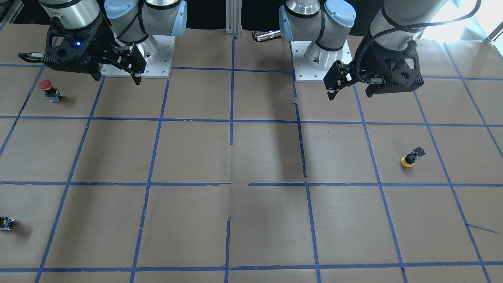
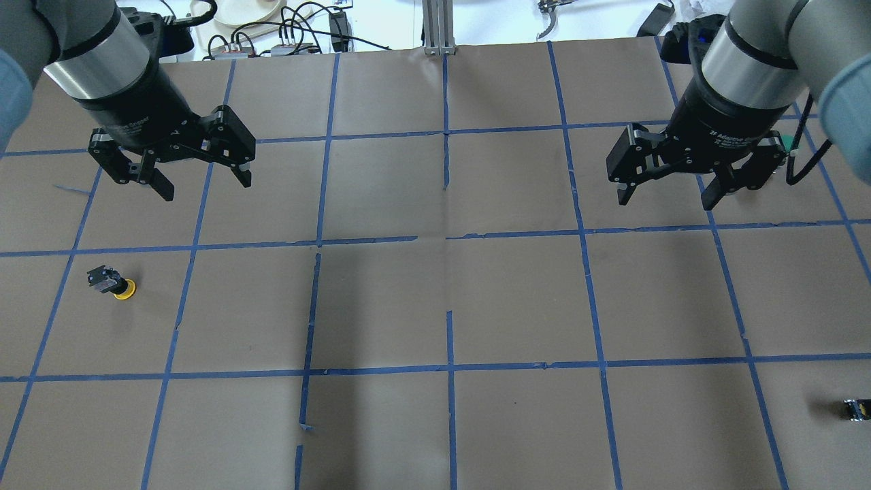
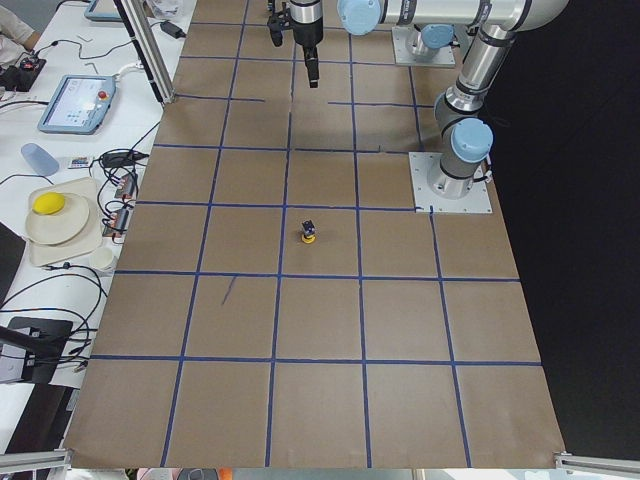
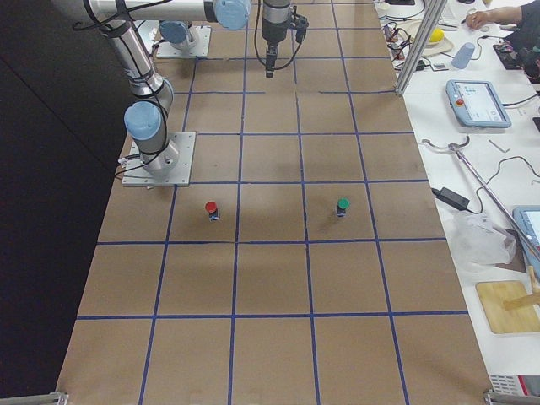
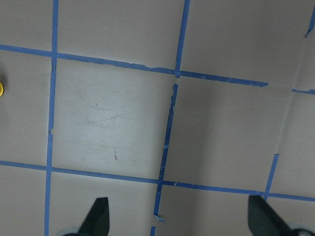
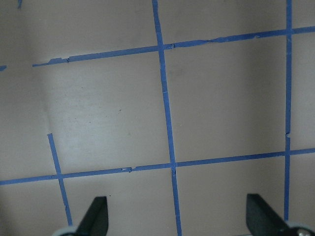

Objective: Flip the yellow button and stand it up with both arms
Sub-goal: 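Move the left gripper down toward the yellow button lying on its side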

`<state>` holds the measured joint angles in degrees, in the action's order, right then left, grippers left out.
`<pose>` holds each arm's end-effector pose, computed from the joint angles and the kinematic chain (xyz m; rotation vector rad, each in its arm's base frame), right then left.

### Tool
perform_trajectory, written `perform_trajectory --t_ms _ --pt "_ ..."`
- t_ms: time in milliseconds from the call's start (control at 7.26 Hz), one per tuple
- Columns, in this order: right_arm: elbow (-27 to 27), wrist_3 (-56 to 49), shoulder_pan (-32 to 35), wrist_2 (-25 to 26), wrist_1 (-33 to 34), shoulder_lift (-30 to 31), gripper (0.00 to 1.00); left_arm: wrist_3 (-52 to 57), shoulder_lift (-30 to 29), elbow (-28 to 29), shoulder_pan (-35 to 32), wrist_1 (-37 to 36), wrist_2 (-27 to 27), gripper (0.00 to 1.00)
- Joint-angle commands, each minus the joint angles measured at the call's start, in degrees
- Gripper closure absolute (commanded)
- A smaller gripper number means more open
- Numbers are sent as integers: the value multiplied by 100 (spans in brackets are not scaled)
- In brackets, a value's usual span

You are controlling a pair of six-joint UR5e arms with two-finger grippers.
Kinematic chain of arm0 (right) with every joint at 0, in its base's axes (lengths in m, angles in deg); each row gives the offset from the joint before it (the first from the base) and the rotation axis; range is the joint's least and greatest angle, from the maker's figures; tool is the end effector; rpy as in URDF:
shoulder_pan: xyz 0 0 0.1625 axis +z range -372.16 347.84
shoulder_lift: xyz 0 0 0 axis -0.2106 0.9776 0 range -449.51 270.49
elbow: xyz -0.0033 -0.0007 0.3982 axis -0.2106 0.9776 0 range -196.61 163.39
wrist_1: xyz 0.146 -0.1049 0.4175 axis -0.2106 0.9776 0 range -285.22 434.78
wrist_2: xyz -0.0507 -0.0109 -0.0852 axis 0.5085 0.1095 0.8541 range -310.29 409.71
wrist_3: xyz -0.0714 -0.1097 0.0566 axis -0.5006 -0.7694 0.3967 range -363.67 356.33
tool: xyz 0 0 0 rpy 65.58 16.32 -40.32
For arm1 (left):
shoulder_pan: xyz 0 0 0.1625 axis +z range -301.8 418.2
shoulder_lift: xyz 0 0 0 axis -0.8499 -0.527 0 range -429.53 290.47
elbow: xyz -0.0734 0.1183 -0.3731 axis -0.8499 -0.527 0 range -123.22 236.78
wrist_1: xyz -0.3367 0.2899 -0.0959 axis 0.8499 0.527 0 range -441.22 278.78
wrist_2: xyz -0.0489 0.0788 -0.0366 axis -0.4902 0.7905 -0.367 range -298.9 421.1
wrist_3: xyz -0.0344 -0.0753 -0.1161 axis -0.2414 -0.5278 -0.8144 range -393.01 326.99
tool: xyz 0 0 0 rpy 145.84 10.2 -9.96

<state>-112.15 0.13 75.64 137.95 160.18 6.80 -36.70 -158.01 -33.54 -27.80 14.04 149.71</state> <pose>0.1191 -0.4857 0.4152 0.1646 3.1058 0.1047 -0.1008 -0.5214 0.4205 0.2102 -3.1082 -0.1102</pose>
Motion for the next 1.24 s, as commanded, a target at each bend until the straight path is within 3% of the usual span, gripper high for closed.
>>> perform_trajectory --t_ms 0,551,688,1101 --pt "0 7 0 9 3 1 0 61 -11 5 4 -25 15 0" --pt "9 7 0 -18 3 10 0 536 -64 -171 92 -61 24 0" --pt "9 24 0 -9 -6 10 0 719 -116 -197 318 -52 181 0" --pt "0 16 0 9 -15 -16 0 2744 -135 -626 1626 -261 261 0"
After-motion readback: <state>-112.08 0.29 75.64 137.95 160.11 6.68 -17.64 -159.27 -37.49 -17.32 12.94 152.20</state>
